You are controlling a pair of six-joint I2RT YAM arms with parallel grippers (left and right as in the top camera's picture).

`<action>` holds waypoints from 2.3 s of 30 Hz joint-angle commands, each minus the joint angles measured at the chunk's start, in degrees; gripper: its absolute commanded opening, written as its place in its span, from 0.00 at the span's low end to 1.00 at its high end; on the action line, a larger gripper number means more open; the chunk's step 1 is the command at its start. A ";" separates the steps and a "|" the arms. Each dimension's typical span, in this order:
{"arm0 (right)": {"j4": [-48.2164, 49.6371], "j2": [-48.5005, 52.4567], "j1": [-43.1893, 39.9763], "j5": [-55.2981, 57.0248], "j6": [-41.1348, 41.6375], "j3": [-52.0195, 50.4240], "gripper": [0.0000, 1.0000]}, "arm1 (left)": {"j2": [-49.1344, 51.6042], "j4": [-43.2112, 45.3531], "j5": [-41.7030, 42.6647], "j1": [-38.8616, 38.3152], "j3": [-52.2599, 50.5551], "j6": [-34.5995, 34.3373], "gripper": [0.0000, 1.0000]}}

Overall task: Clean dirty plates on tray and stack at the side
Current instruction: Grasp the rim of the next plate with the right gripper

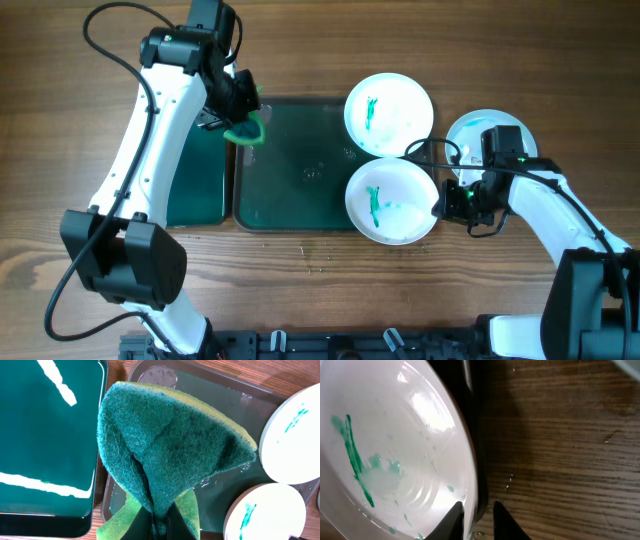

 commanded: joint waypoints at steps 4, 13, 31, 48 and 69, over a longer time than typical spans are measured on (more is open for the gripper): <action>1.03 -0.07 0.35 -1.18 1.07 -0.52 0.15 | -1.44 0.04 -0.13 -0.04 0.72 0.33 0.04; 2.19 -0.07 0.35 -1.20 1.11 -2.93 0.11 | -1.44 0.07 -0.15 -0.04 0.72 0.33 0.04; -0.98 -5.14 5.14 -5.79 9.62 3.89 0.05 | -1.44 0.44 -0.15 -0.04 0.72 0.33 0.04; 26.64 4.57 34.58 22.84 42.40 7.10 0.04 | -1.44 1.11 -0.13 -0.04 0.72 0.31 0.04; 26.05 15.61 35.10 9.92 32.17 15.72 0.34 | -1.44 2.27 -0.13 -0.04 0.72 0.31 0.04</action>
